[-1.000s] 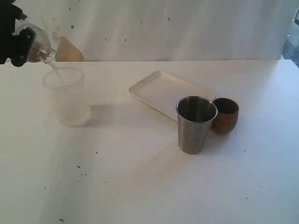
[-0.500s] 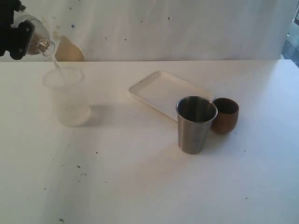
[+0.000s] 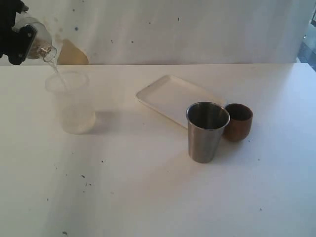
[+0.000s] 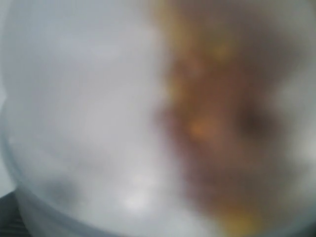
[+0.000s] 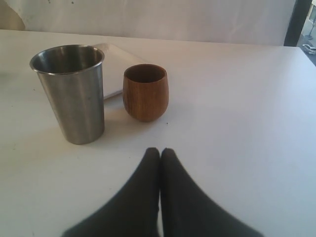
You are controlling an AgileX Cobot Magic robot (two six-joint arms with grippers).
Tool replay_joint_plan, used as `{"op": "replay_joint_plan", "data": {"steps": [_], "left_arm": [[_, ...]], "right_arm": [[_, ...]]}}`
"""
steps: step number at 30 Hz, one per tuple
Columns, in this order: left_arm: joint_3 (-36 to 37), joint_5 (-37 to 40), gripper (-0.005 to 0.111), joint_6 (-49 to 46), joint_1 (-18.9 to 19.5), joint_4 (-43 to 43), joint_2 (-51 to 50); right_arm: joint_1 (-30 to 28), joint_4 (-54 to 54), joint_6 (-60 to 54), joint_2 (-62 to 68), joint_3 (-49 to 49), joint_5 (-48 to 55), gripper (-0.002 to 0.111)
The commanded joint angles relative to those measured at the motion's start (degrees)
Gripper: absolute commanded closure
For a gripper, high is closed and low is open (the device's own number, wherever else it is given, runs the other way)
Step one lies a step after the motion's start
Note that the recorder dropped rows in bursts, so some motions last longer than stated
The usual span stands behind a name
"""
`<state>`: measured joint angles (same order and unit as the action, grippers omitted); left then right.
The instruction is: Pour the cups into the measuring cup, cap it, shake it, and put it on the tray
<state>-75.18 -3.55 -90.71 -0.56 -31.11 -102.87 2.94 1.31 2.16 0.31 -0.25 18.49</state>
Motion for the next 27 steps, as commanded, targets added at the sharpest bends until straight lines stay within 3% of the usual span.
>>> {"op": "replay_joint_plan", "data": {"steps": [1, 27], "left_arm": [[-0.9, -2.9, 0.107, 0.5, -0.1, 0.2, 1.3], [-0.9, -5.0, 0.107, 0.5, -0.1, 0.2, 1.3]], "right_arm": [[-0.1, 0.0, 0.2, -0.3, 0.3, -0.5, 0.108], [-0.1, 0.0, 0.2, -0.3, 0.3, -0.5, 0.108]]}}
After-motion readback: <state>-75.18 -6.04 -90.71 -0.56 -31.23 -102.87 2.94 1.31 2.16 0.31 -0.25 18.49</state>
